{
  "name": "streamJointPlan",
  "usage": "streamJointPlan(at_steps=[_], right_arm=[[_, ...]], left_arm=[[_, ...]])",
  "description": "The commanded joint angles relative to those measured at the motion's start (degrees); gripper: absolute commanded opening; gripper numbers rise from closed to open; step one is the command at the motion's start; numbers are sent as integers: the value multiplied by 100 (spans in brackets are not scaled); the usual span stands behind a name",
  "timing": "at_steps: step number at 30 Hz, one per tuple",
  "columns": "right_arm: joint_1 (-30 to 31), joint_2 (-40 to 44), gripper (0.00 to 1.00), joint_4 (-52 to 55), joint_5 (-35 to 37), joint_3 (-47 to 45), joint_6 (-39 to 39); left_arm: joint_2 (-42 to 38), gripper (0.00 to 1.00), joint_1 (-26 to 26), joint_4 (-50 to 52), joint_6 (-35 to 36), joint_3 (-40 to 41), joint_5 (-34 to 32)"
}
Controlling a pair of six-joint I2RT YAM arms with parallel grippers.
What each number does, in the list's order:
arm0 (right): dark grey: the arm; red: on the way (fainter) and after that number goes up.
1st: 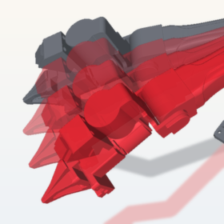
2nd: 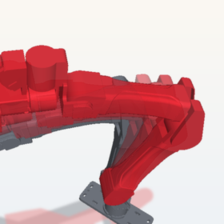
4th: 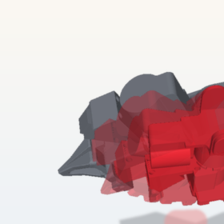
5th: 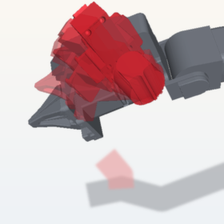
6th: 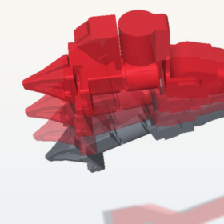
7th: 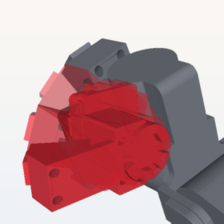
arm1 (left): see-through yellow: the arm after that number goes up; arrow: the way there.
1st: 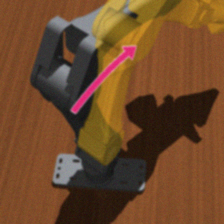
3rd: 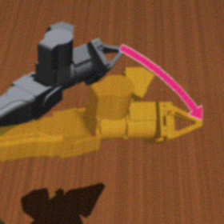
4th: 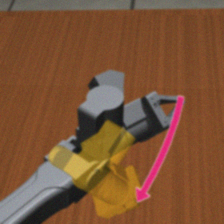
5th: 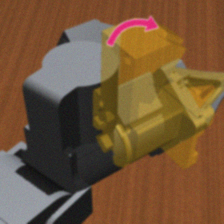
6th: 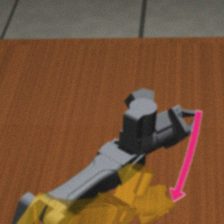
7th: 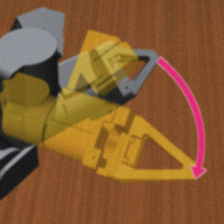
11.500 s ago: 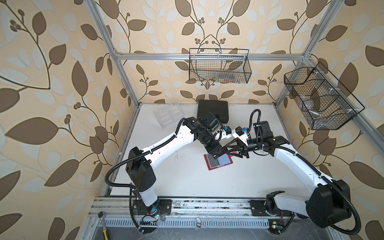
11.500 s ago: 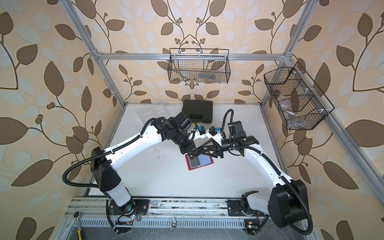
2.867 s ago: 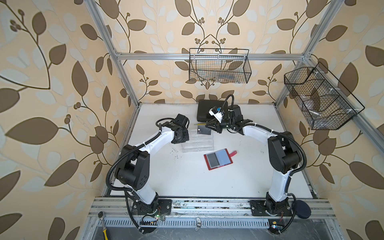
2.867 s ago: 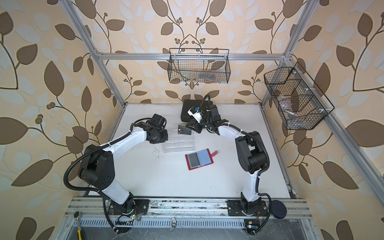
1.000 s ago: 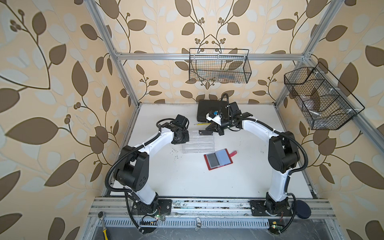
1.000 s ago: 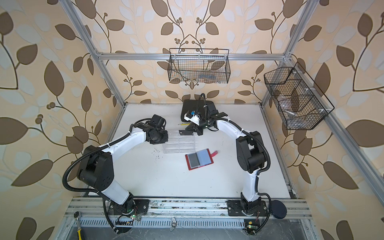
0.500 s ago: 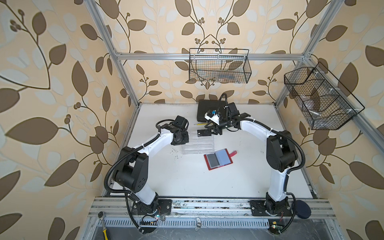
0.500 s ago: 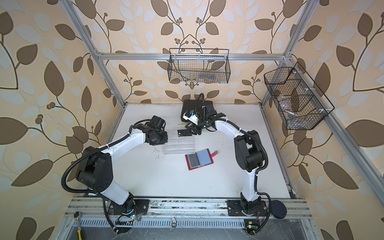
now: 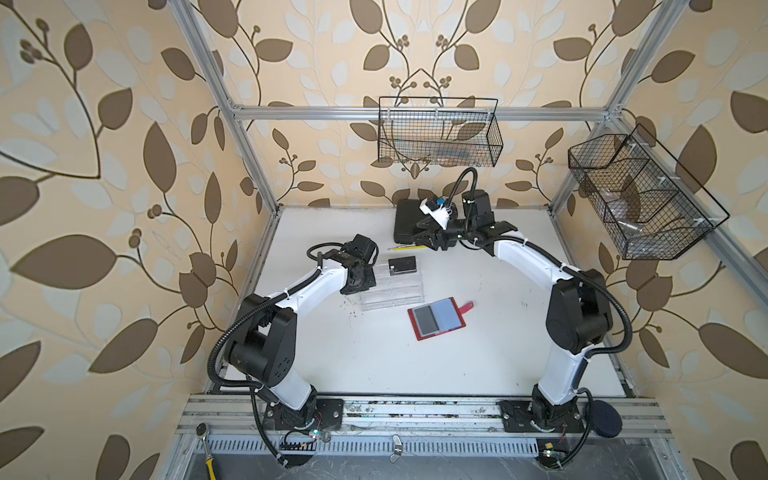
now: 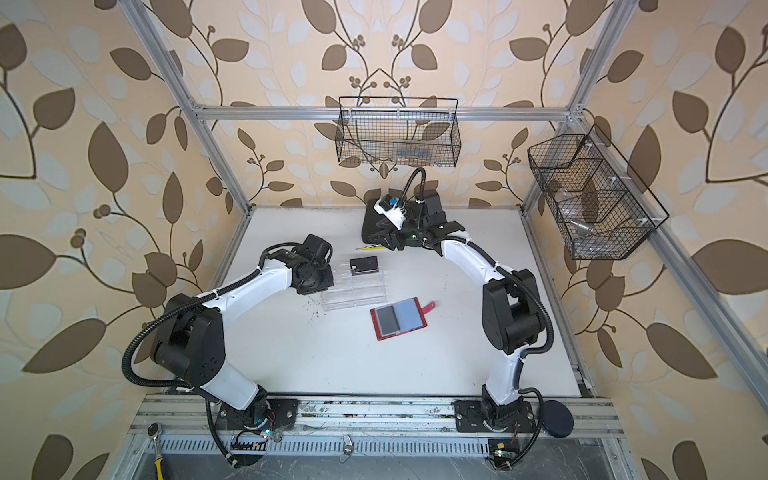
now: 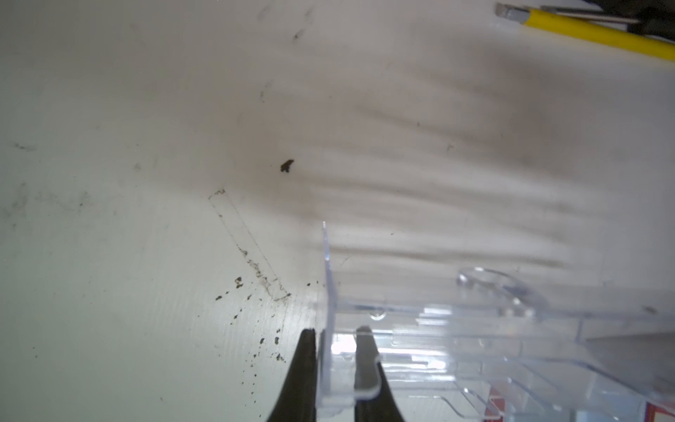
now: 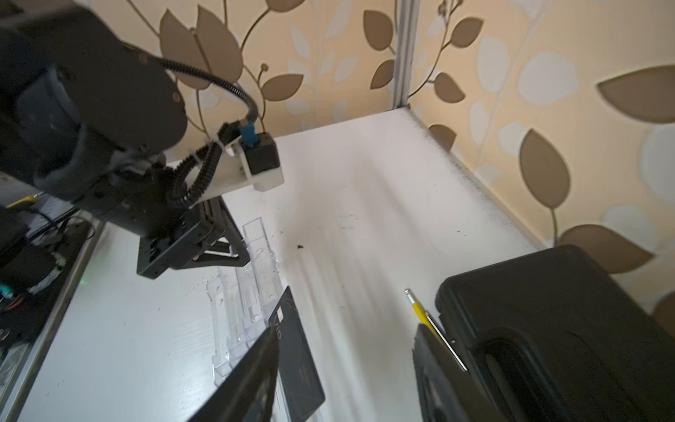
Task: Take the credit cards out of the card holder
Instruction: Place the credit card in the storage box, then place the storage box at the center of the table.
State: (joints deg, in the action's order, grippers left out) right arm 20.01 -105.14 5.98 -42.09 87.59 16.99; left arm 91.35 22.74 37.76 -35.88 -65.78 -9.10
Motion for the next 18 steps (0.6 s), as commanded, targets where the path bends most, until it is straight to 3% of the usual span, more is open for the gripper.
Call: streamJointPlan(at_steps=[1, 7, 11, 18], right_arm=[[-63, 570, 60, -870, 567, -347, -879], [1, 1552, 65, -1433, 1125, -1278, -1432], [-1, 2144, 67, -1586, 1461, -1909, -1857], [58, 3073, 68, -1207, 1679, -2682, -1894]], left_arm=[[-47, 0, 160, 306, -877, -466, -896], [478, 0, 391, 543, -1510, -984, -1500], [842, 0, 473, 575, -1967, -1155, -1594], [1173, 0, 513, 661, -2899, -1149, -1563]])
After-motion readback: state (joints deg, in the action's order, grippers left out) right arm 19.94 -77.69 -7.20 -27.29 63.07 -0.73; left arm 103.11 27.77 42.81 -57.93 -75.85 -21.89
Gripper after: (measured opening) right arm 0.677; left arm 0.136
